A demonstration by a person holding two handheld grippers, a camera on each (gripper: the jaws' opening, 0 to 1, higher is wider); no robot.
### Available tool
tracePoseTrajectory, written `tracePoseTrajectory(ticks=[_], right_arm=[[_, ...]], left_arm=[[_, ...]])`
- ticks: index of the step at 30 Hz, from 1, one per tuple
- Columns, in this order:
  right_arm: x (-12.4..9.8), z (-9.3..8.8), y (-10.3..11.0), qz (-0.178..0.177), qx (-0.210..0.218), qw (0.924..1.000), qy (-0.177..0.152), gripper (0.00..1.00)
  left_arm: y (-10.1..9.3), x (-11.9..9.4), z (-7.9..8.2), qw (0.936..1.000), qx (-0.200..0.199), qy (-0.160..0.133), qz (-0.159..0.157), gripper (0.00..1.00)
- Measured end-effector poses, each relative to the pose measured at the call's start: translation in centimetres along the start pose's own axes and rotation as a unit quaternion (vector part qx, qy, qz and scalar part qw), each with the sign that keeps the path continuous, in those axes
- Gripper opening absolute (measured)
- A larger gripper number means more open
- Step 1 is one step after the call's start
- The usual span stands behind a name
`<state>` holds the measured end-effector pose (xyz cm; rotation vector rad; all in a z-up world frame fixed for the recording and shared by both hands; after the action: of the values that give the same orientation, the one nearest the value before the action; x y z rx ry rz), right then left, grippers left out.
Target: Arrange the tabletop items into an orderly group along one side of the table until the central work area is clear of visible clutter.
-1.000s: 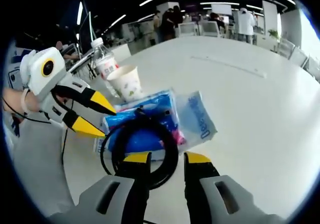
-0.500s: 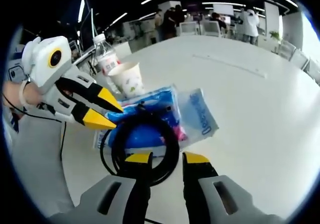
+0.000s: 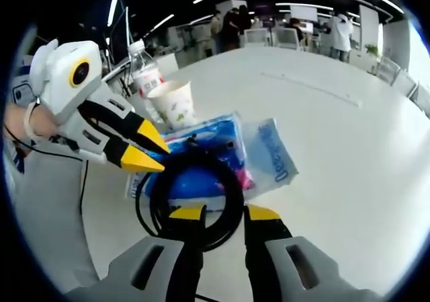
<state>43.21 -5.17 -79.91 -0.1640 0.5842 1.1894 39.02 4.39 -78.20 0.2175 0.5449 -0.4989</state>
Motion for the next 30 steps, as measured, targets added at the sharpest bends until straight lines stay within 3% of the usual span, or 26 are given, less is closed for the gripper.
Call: tracePoseTrajectory(ticks=[10, 30], right_arm=[[-0.1, -0.4, -0.1, -0.002, 0.001, 1.0, 0.004, 0.18], [0.2, -1.1, -0.3, -0.013, 0.006, 0.9998, 0.013, 0.16]], left_arm=[[0.0, 0.3, -0.4, 0.9994, 0.026, 0.024, -0.003, 0.05], [0.2, 0.8, -0.8, 0.9997, 0.008, 0.023, 0.009, 0.04]])
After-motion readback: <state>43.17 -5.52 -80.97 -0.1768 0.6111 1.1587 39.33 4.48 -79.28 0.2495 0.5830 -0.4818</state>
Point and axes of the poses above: the point that each gripper's makers call its tool centre point, and the gripper's own axes: x roughly forward along the fingers, y roughly to its left, z roughly out of its top, the point moved 3 cm from there along -x, roughly backward along the fingers, and after that the axes turned 13 degrees about -y, right-handed, at the moved point
